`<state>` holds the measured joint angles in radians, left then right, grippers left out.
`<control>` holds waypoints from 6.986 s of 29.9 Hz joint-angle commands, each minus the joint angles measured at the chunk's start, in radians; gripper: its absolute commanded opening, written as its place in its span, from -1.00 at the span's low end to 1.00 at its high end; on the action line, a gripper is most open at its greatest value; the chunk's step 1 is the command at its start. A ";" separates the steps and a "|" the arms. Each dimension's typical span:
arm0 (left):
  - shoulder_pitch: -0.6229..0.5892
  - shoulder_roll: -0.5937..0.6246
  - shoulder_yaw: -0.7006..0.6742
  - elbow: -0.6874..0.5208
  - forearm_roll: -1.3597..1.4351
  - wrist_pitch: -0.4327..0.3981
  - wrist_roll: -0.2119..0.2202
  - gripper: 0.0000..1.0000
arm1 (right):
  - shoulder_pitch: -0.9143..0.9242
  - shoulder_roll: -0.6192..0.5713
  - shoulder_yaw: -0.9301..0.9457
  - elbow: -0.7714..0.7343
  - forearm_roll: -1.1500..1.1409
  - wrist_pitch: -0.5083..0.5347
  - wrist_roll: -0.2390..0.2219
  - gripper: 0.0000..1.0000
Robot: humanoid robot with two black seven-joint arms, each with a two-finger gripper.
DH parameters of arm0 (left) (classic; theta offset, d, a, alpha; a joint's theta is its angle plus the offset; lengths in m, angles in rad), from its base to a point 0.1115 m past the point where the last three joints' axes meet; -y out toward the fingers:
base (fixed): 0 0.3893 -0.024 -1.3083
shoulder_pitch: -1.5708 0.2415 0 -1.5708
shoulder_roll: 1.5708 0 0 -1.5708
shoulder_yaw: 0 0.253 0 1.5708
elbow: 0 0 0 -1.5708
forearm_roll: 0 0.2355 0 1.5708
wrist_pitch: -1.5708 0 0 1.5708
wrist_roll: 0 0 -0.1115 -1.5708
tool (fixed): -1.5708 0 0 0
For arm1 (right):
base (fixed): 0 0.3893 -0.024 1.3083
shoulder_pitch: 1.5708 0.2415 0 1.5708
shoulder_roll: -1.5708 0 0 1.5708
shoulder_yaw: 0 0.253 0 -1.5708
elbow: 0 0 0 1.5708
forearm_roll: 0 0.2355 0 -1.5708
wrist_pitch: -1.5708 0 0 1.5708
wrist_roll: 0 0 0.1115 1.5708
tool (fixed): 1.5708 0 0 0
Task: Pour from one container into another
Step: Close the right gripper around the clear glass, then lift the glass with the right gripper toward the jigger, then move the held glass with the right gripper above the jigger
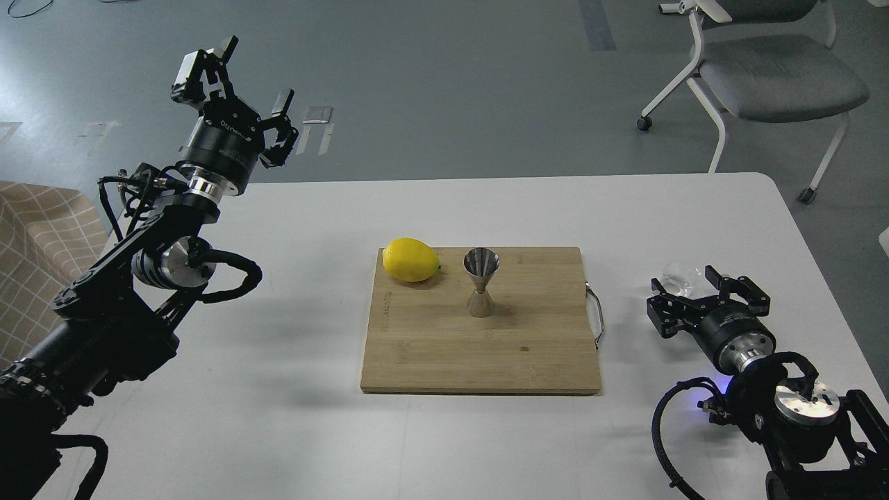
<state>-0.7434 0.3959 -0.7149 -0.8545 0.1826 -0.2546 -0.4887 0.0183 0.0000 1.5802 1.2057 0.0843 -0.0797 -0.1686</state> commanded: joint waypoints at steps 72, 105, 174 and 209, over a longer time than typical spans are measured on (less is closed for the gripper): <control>0.002 -0.002 0.008 0.020 0.008 0.002 0.000 0.95 | 0.005 0.000 -0.009 0.094 -0.012 0.005 -0.005 -0.20; 0.004 -0.003 0.014 0.043 0.008 0.000 0.000 0.95 | 0.158 0.000 -0.275 0.201 -0.061 -0.097 -0.005 -0.21; 0.004 -0.003 0.018 0.060 0.008 -0.002 0.000 0.95 | 0.203 -0.067 -0.451 0.316 -0.181 -0.098 -0.006 -0.19; 0.004 -0.003 0.017 0.061 0.008 -0.003 0.000 0.95 | 0.215 -0.117 -0.534 0.334 -0.244 -0.101 -0.009 -0.18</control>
<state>-0.7393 0.3929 -0.6980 -0.7946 0.1902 -0.2562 -0.4887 0.2330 -0.1164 1.0479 1.5408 -0.1516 -0.1808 -0.1780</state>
